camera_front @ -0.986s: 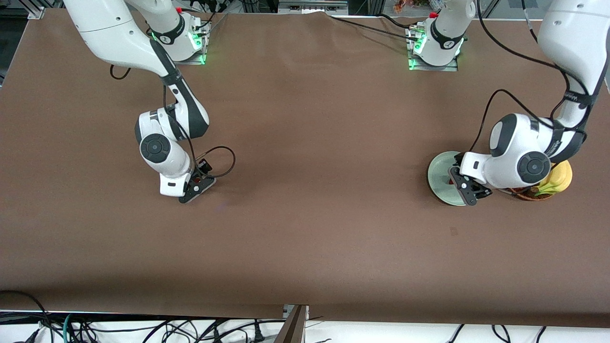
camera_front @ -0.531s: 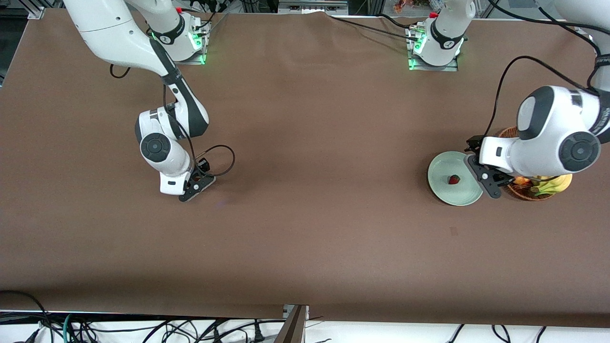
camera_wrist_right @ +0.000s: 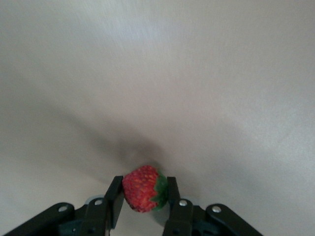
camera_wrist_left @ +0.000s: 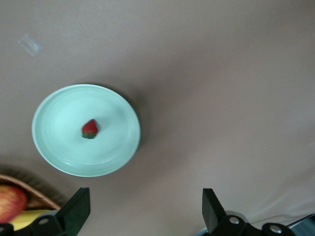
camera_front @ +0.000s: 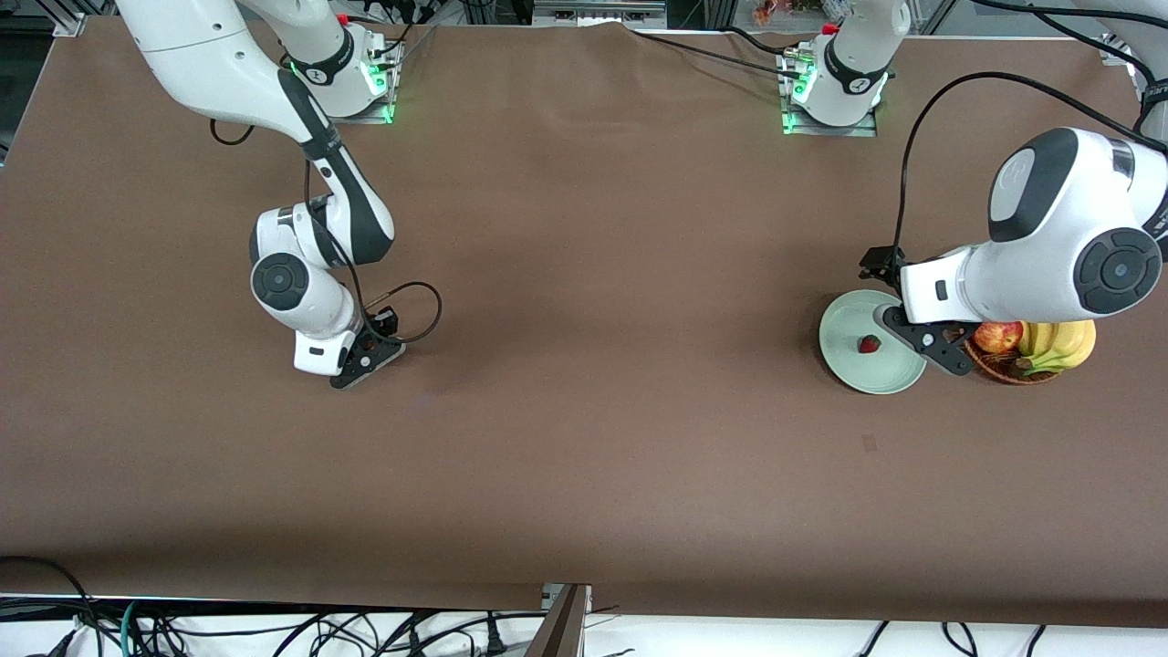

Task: Collect all strawberries into plate
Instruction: 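Carry the second strawberry to the middle and release with the right gripper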

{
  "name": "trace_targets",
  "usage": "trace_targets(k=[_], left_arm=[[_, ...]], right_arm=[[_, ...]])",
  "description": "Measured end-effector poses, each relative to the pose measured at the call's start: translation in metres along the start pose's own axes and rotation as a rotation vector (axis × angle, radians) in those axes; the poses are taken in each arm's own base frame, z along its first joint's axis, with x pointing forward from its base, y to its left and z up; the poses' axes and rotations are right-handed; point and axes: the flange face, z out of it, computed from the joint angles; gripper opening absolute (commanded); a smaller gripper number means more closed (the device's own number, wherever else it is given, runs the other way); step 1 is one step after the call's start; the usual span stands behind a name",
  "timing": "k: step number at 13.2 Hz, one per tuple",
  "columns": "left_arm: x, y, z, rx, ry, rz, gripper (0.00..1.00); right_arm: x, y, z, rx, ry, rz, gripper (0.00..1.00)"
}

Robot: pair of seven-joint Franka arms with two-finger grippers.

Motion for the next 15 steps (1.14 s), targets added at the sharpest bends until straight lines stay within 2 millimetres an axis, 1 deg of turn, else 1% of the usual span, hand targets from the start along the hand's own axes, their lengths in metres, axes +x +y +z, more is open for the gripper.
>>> trace_targets(k=[1,3,4,5,6,8,10,11,13,15], left_arm=[[0.000,0.000,-0.003,-0.002,0.004,-0.042,1.00],[-0.001,0.000,-0.008,-0.001,0.008,-0.091,1.00],[-0.001,0.001,-0.008,-0.003,0.003,-0.101,1.00],[-0.001,0.002,-0.008,-0.004,-0.001,-0.104,1.00],[-0.001,0.003,-0.008,-0.004,-0.002,-0.105,1.00],[-0.001,0.003,-0.007,-0.005,-0.006,-0.105,1.00],[-0.001,0.004,-0.003,-0.010,-0.017,-0.107,1.00],[0.000,0.004,-0.002,-0.012,-0.019,-0.107,1.00],[0.001,0.000,0.002,-0.019,-0.025,-0.104,1.00],[0.000,-0.017,0.010,-0.039,-0.032,-0.083,1.00]], right_arm=[[0.011,-0.007,-0.016,0.045,0.017,0.031,0.25],[0.039,-0.033,-0.051,0.121,0.075,0.109,0.25],[0.055,-0.053,-0.064,0.135,0.098,0.152,0.25],[0.070,-0.081,-0.075,0.142,0.113,0.198,0.25],[0.085,-0.115,-0.080,0.151,0.121,0.246,0.25],[0.113,-0.204,-0.077,0.167,0.126,0.341,0.25],[0.134,-0.285,-0.062,0.140,0.153,0.433,0.25],[0.141,-0.320,-0.053,0.121,0.168,0.475,0.25],[0.147,-0.380,-0.033,0.106,0.186,0.545,0.26],[0.143,-0.432,-0.019,0.122,0.213,0.599,0.29]])
